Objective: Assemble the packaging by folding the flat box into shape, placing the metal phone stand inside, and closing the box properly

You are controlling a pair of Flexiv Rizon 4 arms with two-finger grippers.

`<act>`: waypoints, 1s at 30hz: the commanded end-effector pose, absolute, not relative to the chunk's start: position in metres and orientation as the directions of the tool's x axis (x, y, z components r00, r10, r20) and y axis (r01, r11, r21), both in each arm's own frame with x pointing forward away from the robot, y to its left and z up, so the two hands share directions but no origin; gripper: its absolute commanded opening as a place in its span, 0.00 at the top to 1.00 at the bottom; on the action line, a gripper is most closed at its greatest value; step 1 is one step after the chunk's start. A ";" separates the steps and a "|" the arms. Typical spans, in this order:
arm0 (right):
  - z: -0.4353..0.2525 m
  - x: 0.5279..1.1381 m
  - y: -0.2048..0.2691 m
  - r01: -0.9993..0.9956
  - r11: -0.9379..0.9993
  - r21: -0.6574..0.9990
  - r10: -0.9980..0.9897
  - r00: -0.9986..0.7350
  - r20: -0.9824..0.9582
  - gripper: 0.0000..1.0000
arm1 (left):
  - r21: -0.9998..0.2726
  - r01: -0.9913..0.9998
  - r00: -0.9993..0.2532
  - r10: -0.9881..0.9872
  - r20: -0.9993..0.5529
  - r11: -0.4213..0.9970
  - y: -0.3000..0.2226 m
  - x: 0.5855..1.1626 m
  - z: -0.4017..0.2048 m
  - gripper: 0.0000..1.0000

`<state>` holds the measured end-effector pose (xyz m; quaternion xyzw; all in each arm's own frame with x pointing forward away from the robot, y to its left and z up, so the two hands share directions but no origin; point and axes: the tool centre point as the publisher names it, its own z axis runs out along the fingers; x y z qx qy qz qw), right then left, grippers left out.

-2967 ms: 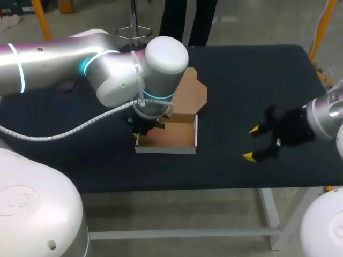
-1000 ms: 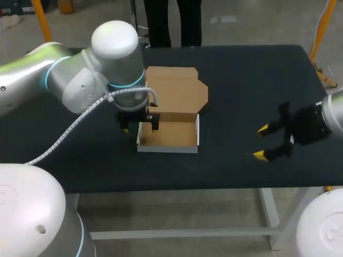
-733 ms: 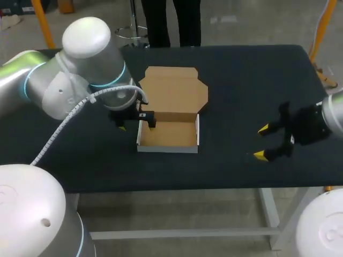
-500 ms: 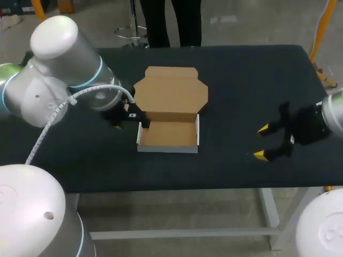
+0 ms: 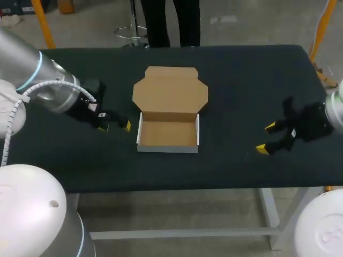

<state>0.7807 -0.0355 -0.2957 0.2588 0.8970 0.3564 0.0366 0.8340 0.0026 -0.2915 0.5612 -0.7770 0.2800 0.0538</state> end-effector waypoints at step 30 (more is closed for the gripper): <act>-0.241 0.754 -0.083 0.778 0.376 0.503 0.810 -0.539 0.230 0.00 | -0.201 -0.976 -0.148 -0.942 0.301 0.089 0.069 0.786 -0.210 0.00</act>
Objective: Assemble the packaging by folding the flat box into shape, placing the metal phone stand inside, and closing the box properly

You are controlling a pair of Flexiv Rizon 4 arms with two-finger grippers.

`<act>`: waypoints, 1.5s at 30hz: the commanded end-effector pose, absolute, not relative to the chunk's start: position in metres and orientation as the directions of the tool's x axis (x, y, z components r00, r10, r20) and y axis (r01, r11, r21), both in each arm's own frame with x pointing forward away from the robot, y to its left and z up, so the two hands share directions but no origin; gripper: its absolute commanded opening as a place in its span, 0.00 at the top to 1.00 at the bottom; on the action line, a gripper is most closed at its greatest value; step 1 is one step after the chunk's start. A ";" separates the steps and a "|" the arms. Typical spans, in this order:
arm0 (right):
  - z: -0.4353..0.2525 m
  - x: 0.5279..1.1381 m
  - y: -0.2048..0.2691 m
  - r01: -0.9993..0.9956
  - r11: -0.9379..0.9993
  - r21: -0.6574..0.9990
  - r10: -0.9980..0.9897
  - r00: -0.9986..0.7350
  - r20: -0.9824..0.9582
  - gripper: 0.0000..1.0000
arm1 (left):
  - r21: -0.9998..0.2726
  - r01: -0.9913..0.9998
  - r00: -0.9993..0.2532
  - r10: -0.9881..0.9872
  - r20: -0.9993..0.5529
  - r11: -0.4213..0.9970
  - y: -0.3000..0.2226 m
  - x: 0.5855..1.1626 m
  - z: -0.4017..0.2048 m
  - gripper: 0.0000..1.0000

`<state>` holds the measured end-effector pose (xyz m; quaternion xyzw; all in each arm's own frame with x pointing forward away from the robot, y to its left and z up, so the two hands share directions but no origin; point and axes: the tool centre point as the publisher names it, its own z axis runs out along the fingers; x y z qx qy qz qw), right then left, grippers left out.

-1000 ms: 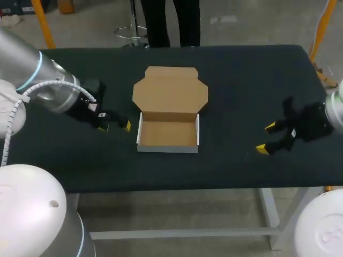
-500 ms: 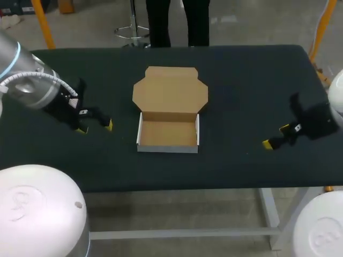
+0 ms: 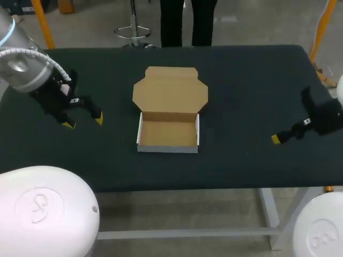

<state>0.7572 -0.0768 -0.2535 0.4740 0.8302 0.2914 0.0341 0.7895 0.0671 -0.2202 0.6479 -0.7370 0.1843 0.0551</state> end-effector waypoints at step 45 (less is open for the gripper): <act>-0.226 0.773 -0.099 0.924 0.226 0.307 0.925 -0.303 0.231 0.00 | -0.206 -0.978 -0.022 -0.980 0.195 -0.019 0.088 0.790 -0.193 0.00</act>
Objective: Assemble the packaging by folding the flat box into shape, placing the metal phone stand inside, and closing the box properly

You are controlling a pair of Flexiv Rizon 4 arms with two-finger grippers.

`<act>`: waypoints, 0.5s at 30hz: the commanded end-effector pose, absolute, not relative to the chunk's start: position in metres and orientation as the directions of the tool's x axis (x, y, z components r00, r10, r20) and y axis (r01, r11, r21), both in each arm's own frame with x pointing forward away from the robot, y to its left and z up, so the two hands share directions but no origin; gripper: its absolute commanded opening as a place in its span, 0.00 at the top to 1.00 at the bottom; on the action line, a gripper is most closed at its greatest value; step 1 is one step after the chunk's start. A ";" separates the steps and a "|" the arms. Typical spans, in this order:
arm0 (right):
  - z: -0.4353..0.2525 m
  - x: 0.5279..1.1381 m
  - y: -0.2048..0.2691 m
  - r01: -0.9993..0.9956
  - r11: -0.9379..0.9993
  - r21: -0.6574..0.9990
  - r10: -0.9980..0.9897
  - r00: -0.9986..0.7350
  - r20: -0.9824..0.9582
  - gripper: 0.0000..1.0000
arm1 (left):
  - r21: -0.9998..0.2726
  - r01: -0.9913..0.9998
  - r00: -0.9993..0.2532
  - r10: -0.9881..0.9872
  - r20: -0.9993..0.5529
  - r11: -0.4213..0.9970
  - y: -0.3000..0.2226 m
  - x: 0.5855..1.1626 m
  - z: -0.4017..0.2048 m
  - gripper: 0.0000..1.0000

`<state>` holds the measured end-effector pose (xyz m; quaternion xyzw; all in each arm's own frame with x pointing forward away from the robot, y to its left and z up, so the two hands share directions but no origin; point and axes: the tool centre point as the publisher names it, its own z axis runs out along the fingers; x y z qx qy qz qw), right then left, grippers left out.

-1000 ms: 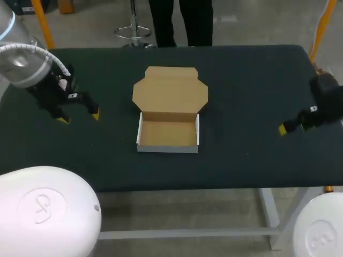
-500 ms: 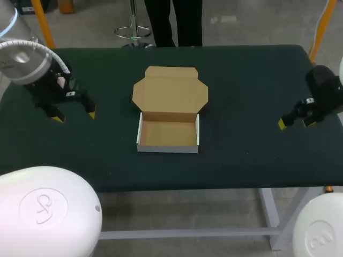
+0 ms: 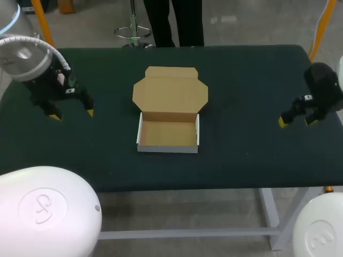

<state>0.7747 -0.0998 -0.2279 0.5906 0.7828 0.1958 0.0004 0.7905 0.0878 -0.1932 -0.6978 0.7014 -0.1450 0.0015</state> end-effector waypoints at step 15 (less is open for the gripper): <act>-0.226 0.773 -0.099 0.924 0.226 0.307 0.925 -0.303 0.231 0.00 | -0.207 -0.978 -0.014 -0.980 0.197 -0.027 0.092 0.798 -0.199 0.00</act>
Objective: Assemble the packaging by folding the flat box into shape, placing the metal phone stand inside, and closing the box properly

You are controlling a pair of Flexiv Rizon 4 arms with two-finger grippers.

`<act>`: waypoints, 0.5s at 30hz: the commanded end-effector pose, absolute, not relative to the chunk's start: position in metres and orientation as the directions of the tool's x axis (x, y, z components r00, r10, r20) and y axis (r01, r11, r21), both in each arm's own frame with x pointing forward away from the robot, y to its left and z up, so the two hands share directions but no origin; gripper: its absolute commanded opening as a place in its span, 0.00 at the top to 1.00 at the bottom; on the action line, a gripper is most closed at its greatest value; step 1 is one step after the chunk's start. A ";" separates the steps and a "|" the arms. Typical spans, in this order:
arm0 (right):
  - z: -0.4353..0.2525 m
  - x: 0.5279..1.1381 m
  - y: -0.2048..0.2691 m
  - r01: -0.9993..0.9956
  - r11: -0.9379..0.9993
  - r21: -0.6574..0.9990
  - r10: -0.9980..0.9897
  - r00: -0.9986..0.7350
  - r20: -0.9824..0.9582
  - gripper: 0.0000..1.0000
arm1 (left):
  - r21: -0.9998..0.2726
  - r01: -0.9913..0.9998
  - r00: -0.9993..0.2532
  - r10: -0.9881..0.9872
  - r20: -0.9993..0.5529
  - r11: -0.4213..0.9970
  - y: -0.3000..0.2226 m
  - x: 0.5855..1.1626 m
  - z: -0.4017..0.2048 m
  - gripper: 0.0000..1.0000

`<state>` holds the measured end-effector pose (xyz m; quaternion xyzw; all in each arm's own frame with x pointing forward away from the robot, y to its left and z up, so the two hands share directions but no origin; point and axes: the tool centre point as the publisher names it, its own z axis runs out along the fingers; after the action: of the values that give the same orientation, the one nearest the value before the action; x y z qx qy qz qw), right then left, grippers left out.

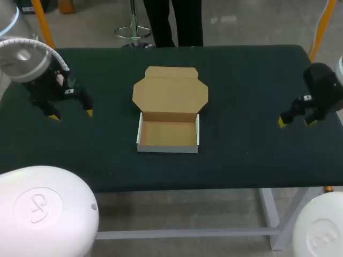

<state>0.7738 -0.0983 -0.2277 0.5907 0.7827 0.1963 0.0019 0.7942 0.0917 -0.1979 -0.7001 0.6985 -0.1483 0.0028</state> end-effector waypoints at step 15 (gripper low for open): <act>-0.226 0.773 -0.099 0.924 0.226 0.307 0.925 -0.303 0.231 0.00 | -0.186 -0.979 0.043 -0.978 0.206 -0.082 0.109 0.811 -0.212 0.00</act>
<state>0.7740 -0.0981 -0.2280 0.5908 0.7825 0.1967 0.0022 0.8054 0.1066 -0.2079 -0.7219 0.6773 -0.1415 0.0023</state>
